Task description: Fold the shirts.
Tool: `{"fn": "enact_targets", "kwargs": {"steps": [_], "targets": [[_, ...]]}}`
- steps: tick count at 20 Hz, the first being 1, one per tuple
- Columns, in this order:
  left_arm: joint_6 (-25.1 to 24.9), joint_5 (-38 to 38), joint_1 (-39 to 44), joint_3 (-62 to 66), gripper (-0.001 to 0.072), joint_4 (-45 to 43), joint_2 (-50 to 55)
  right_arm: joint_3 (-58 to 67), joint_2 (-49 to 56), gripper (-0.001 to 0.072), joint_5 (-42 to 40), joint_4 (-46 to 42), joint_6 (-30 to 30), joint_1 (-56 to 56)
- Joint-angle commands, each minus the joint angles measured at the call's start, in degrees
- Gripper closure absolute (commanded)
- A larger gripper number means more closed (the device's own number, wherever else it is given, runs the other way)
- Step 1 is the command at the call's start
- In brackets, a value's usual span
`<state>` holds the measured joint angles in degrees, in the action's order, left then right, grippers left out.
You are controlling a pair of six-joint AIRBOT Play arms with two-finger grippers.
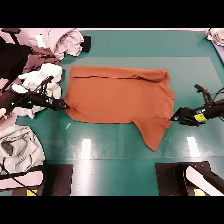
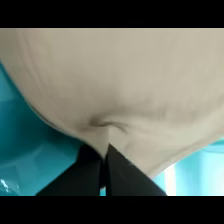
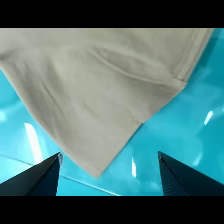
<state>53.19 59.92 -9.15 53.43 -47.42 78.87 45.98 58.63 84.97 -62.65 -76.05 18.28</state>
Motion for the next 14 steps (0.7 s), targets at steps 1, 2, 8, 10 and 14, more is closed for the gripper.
{"fn": "enact_targets", "kwargs": {"steps": [1,2,8,10,14], "targets": [[1.01,-0.28,0.11,0.94,0.0682,0.79,0.0,-0.02,2.62,0.0036,-0.22,-4.2,-0.46,-5.62],[0.98,-0.28,0.11,0.94,0.0683,0.98,0.0,-0.07,3.28,0.0036,-0.35,-5.64,-0.52,-6.08],[0.98,0.15,0.11,0.94,0.0682,1.22,0.0,-10.14,-0.87,0.0037,-7.56,0.17,1.68,1.95],[0.98,0.09,0.11,0.96,0.0683,1.22,0.0,-13.97,-3.58,0.0037,-10.95,0.9,2.01,4.63],[1.01,0.13,0.11,0.96,0.0683,1.57,0.0,-19.82,-3.85,0.0047,-14.56,9.2,5.4,4.22]]}}
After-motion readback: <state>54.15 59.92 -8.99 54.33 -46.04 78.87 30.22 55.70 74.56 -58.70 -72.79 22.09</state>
